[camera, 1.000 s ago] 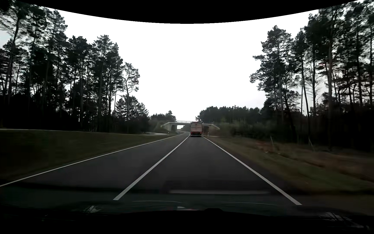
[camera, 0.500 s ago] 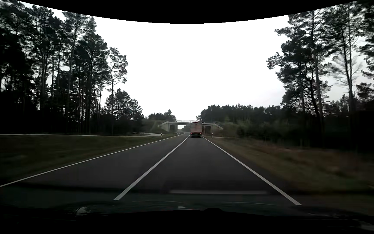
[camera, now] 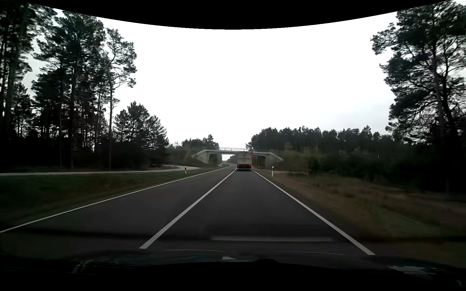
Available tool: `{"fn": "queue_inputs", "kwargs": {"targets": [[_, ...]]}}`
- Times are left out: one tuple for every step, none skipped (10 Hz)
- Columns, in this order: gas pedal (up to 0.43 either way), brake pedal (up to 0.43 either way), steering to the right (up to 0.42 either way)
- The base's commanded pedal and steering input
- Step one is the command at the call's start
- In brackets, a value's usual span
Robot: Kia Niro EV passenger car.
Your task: Follow the waypoints while adhering to traffic rules and regulations
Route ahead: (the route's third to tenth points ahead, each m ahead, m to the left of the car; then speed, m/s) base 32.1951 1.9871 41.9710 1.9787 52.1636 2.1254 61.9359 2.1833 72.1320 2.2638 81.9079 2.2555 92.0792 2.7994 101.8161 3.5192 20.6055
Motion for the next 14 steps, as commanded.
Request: {"fn": "queue_inputs", "kwargs": {"targets": [[0.157,0.0,0.0],[0.169,0.0,0.0],[0.169,0.0,0.0],[0.169,0.0,0.0],[0.169,0.0,0.0],[0.169,0.0,0.0],[0.169,0.0,0.0],[0.169,0.0,0.0],[0.169,0.0,0.0],[0.169,0.0,0.0],[0.169,0.0,0.0],[0.157,0.0,0.0],[0.157,0.0,0.0],[0.15,0.0,0.0]]}}
